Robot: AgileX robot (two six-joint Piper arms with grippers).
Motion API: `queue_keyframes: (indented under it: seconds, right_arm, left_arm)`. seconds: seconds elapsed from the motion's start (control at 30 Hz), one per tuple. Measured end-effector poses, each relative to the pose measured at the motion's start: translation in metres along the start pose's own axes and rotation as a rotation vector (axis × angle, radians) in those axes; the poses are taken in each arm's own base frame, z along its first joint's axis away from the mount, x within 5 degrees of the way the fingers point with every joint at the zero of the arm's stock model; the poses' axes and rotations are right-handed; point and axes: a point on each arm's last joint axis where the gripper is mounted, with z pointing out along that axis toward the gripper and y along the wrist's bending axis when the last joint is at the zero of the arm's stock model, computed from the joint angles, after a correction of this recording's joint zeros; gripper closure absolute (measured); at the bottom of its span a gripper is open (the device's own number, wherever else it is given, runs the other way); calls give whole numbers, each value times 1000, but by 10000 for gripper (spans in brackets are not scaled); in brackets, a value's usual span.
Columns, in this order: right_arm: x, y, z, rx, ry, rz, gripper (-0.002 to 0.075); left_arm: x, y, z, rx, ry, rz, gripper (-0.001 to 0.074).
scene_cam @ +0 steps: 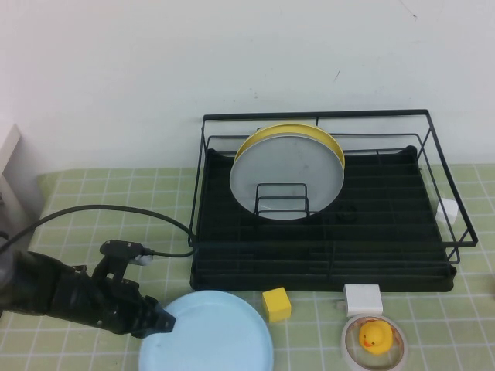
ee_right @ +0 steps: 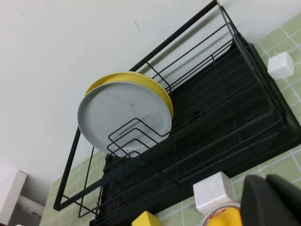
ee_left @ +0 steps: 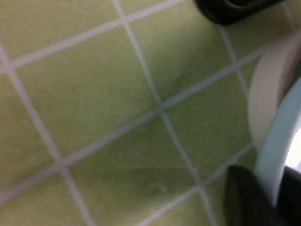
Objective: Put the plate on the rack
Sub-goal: Pick up the plate from the table, then hand over the plate
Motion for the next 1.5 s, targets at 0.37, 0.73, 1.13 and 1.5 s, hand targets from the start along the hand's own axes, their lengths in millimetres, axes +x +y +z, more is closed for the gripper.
queue_keyframes:
  seconds: [0.37,0.73,1.13,1.5]
  right_arm:
    - [0,0,0,0,0,-20,728]
    - [11,7,-1,-75,132,20,728]
    - [-53,76,-6,-186,235,-416,724]
    - [-105,126,46,-336,564,-545,417]
  left_arm:
    - [0,-33,-6,367,31,-186,720]
    - [-14,-96,-57,459,-75,-23,720]
    - [-30,-204,-148,166,-445,376,720]
    - [-13,-233,-169,114,-543,408,720]
